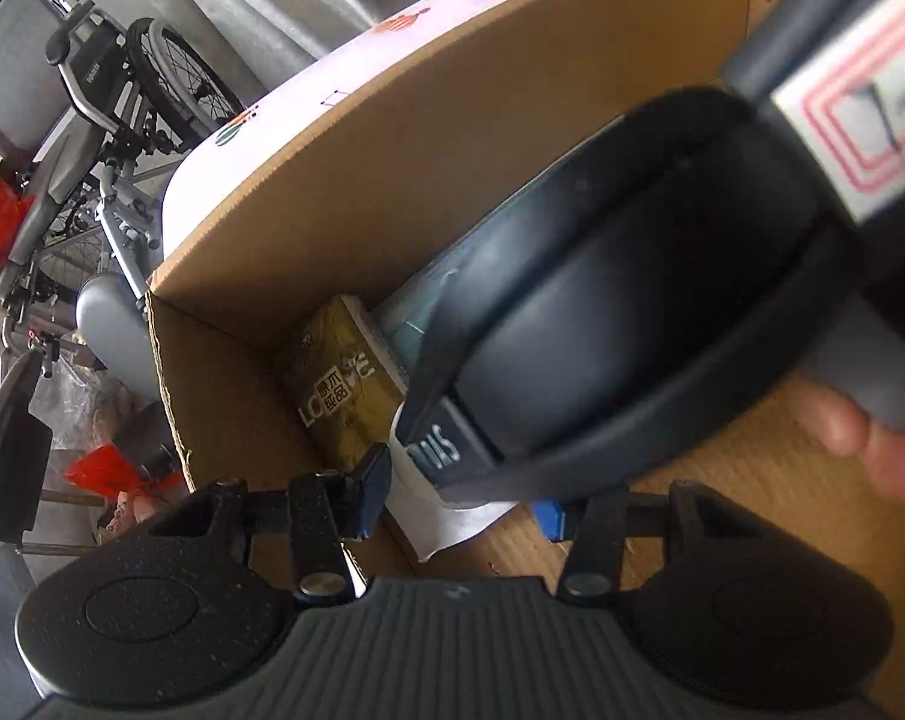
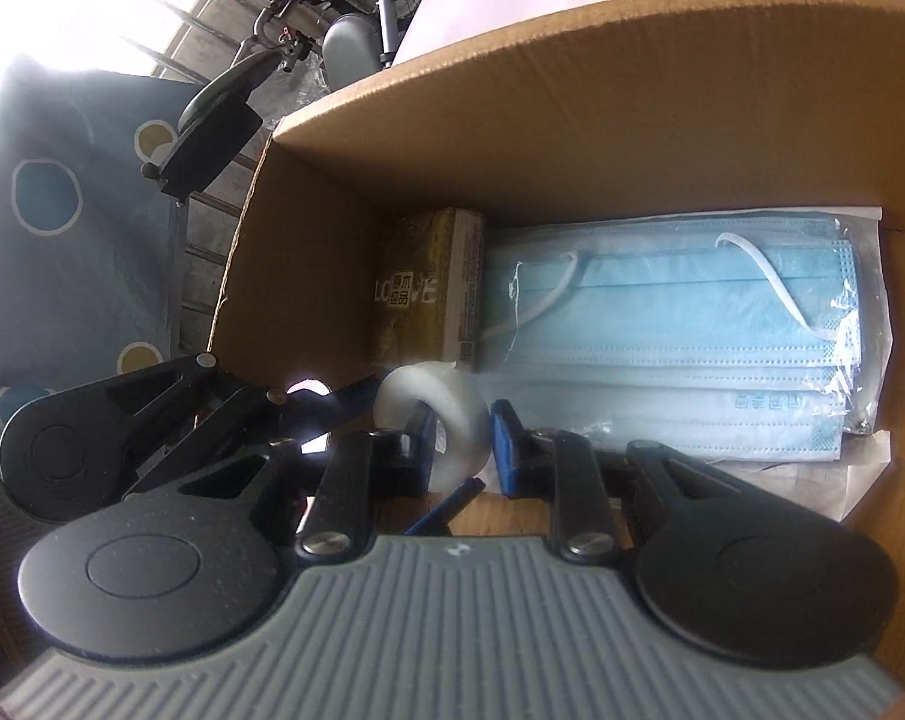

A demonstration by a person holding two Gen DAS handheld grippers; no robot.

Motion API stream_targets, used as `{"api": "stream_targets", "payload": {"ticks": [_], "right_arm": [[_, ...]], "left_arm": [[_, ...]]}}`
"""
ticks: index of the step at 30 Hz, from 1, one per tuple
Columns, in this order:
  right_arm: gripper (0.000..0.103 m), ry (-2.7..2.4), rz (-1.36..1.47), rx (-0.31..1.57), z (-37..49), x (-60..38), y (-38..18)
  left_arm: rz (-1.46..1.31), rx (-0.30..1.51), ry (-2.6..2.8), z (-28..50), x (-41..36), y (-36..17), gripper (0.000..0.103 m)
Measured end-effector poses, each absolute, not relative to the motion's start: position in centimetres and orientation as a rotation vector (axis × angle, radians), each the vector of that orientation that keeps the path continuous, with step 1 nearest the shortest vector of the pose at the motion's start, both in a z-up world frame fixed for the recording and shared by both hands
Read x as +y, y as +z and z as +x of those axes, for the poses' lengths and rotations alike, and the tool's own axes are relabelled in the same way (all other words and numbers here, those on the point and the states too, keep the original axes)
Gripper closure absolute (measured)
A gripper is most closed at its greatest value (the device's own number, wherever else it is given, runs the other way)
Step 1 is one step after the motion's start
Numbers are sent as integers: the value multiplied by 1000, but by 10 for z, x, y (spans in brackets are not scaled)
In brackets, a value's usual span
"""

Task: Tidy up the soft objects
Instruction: 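Carry the tape roll into the box and release it beside the tissue pack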

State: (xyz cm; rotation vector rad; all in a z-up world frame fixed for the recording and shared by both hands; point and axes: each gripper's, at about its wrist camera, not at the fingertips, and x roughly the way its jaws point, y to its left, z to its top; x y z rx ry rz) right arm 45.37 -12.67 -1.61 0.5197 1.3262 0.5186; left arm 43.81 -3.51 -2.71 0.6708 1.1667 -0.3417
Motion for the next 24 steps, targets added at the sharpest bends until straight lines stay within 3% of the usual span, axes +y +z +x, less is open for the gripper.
{"api": "stream_targets", "payload": {"ticks": [12, 14, 16, 18, 19, 20, 24], "right_arm": [[77, 531, 745, 1425, 455, -116, -67], [65, 536, 738, 1403, 452, -118, -62], [59, 540, 701, 1381, 452, -118, -54], [65, 549, 650, 1353, 450, -115, -45], [86, 557, 622, 1347, 450, -113, -43], [97, 561, 616, 1347, 451, -112, -45], [98, 540, 678, 1369, 451, -104, -56]], "left_arm": [[785, 1280, -296, 453, -33, -50, 52], [831, 1254, -285, 451, -39, -52, 52], [865, 1239, -290, 450, -42, -55, 60], [857, 1233, -299, 451, -40, -57, 84], [849, 1232, -309, 451, -40, -57, 89], [841, 1247, -319, 450, -39, -57, 89], [878, 1266, -326, 450, -40, -63, 89]]}}
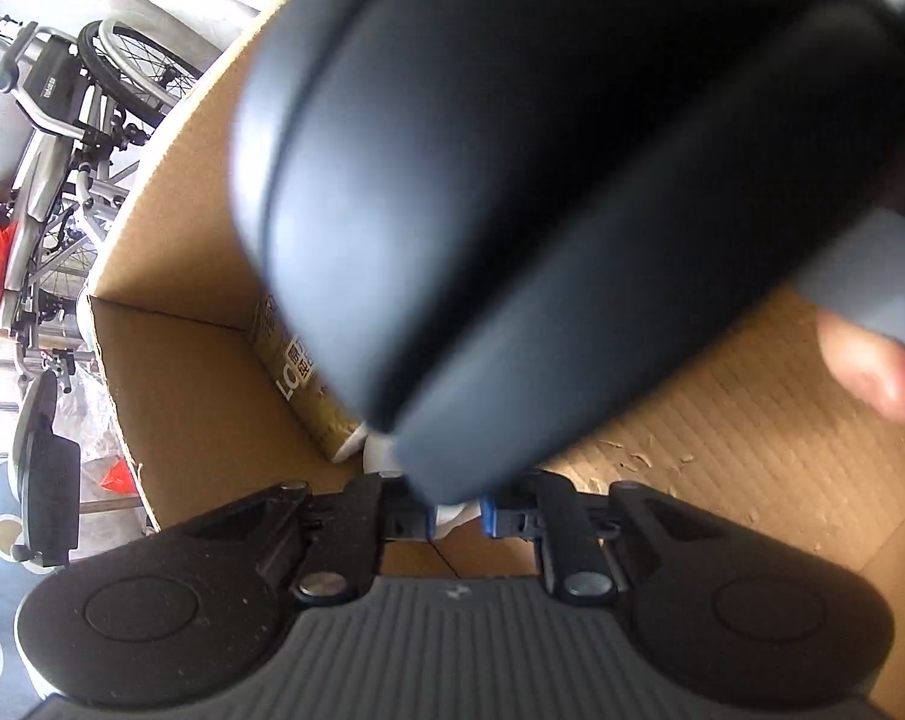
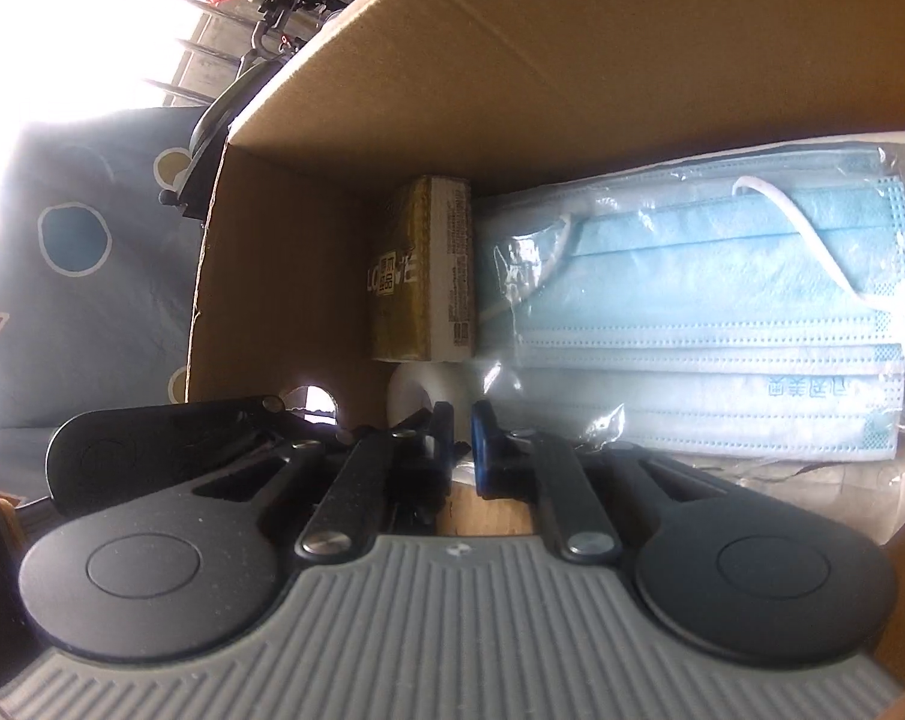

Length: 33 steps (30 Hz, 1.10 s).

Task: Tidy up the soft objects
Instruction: 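Carry the tape roll into the box and release it beside the tissue pack, then withdraw the right gripper from the box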

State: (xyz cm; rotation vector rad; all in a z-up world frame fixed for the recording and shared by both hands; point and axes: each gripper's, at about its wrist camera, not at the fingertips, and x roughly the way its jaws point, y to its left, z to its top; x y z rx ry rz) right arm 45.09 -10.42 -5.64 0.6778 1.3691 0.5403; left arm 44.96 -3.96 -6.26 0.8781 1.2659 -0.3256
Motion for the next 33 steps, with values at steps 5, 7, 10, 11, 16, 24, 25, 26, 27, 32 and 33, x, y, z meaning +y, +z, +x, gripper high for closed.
{"api": "stream_targets", "payload": {"ticks": [5, 7, 10, 11, 16, 24, 25, 26, 27, 32, 33], "right_arm": [[95, 525, 702, 1365, 449, -105, -57], [95, 536, 703, 1355, 448, -112, -53], [95, 558, 691, 1330, 443, -117, -37], [95, 566, 686, 1316, 441, -118, -31], [95, 618, 683, 1240, 423, -129, 7], [94, 743, 631, 1149, 364, -147, 72], [94, 766, 624, 1135, 352, -152, 81], [93, 785, 610, 1131, 343, -153, 87], [93, 803, 597, 1129, 335, -152, 91], [93, 893, 544, 1151, 279, -137, 109], [93, 903, 529, 1158, 273, -132, 109]], "left_arm": [[862, 1283, -314, 452, -37, -61, 64], [864, 1245, -298, 450, -34, -56, 57], [810, 1196, -304, 439, -28, -30, 56], [781, 1177, -316, 435, -25, -20, 55], [652, 1048, -343, 397, -8, 41, 55], [439, 849, -326, 280, 47, 115, 55], [432, 824, -306, 264, 51, 117, 55], [433, 802, -286, 239, 46, 116, 55], [432, 790, -277, 226, 49, 115, 55], [379, 766, -237, 166, 68, 94, 56], [364, 782, -233, 158, 69, 87, 56]]}}
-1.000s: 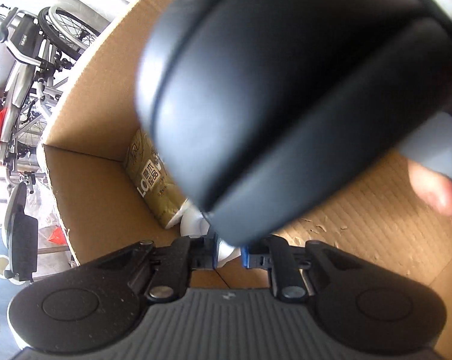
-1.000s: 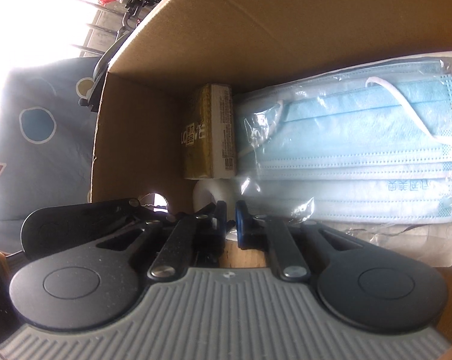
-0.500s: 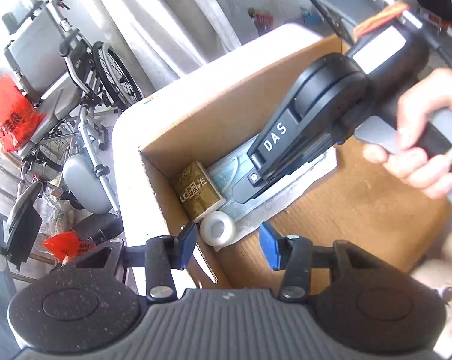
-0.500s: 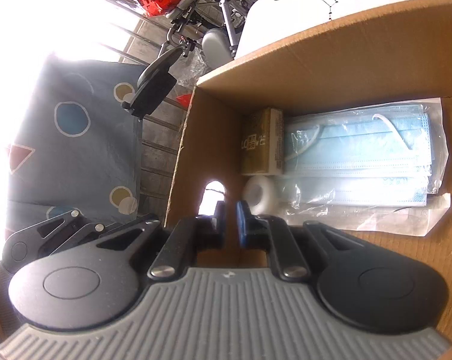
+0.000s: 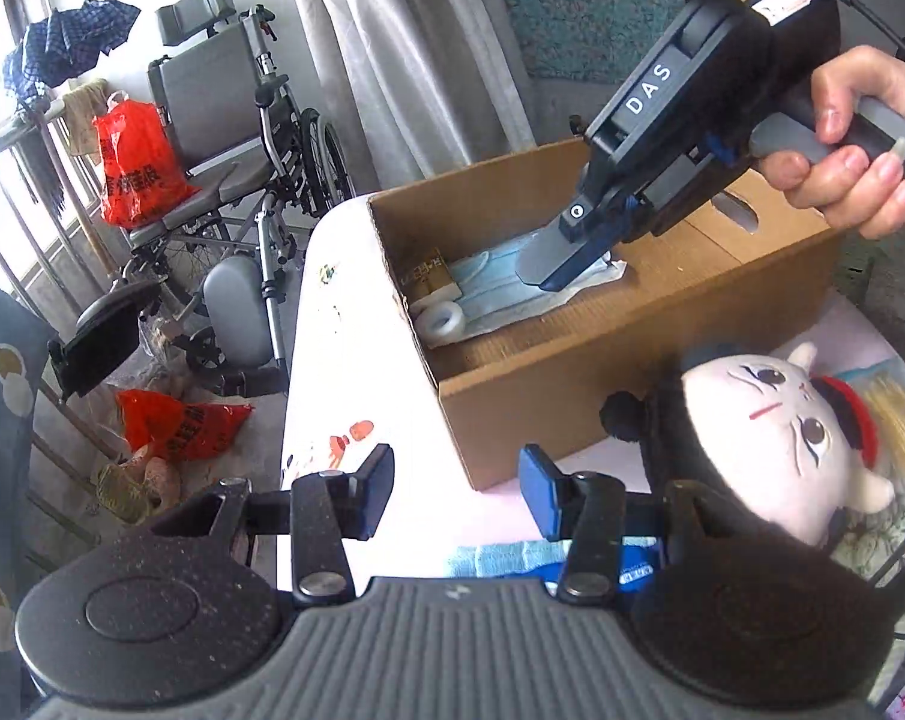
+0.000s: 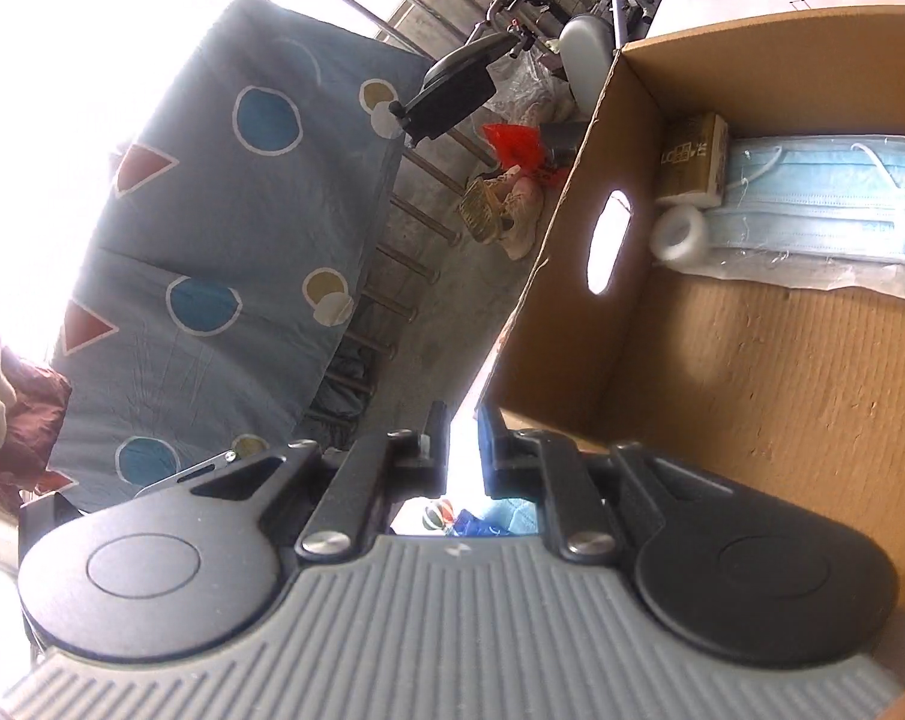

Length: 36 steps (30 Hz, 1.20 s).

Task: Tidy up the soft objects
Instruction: 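Withdraw the right gripper from the box, then grasp the tan round sponge puff with the right gripper and lift it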

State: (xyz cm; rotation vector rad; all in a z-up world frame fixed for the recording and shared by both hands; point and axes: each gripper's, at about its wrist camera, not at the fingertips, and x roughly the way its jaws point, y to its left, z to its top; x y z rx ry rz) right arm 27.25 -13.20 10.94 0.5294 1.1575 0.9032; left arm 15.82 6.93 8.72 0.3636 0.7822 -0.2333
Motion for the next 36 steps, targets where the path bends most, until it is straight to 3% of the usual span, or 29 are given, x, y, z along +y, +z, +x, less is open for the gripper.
{"api": "stream_targets", "payload": {"ticks": [11, 14, 17, 24, 36], "right_arm": [[83, 928, 341, 1255, 187, -79, 81], [81, 903, 296, 1272, 175, -67, 66], [79, 869, 241, 1281, 165, -55, 54], [73, 861, 166, 1278, 159, -38, 44], [64, 869, 159, 1270, 158, -37, 42]], "left_arm": [[159, 837, -252, 93, 94, 11, 55], [153, 814, -251, 88, 93, -1, 51], [157, 794, -253, 82, 91, -8, 48], [147, 748, -248, 74, 90, -16, 57], [158, 716, -243, 55, 92, -11, 60]]}}
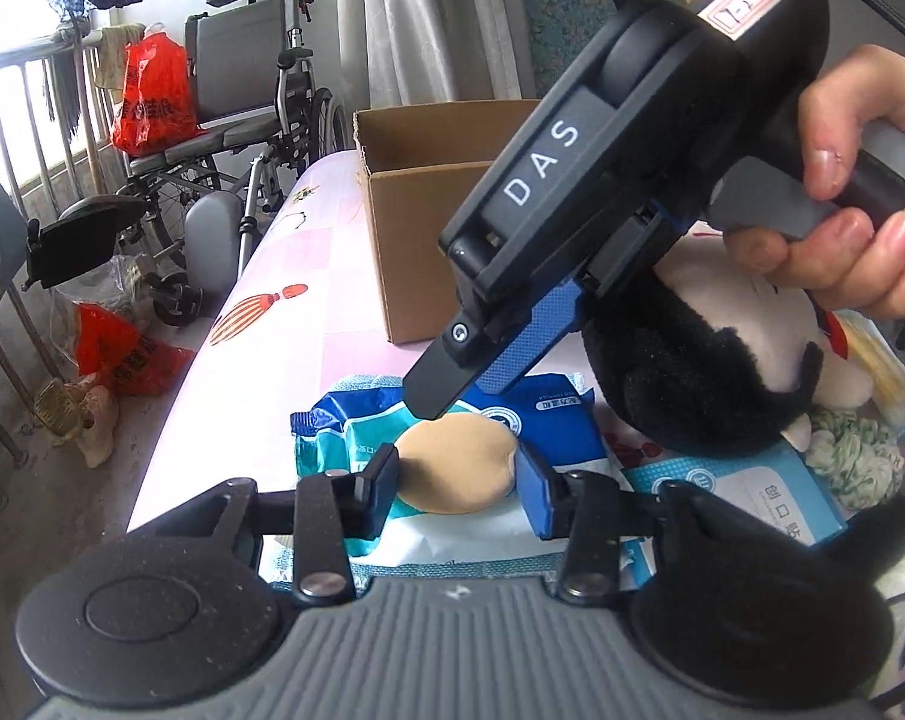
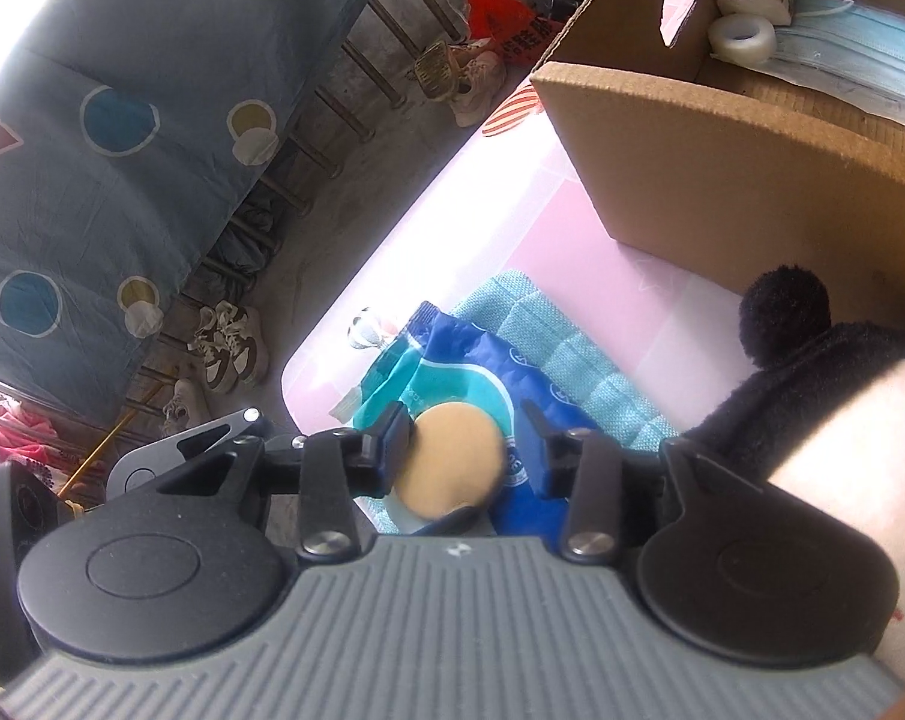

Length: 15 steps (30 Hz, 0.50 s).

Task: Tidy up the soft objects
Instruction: 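Grasp the tan round sponge puff with the right gripper and lift it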

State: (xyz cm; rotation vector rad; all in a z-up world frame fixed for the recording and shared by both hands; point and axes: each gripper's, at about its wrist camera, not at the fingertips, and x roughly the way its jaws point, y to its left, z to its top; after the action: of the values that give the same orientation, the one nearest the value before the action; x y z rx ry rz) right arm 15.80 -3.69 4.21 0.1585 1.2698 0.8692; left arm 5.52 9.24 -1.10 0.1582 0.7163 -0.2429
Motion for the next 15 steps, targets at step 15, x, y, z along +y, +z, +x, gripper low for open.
{"api": "stream_targets", "payload": {"ticks": [15], "right_arm": [[83, 870, 122, 1292, 151, -29, 32]], "left_arm": [[131, 679, -239, 47, 97, -10, 56]]}}
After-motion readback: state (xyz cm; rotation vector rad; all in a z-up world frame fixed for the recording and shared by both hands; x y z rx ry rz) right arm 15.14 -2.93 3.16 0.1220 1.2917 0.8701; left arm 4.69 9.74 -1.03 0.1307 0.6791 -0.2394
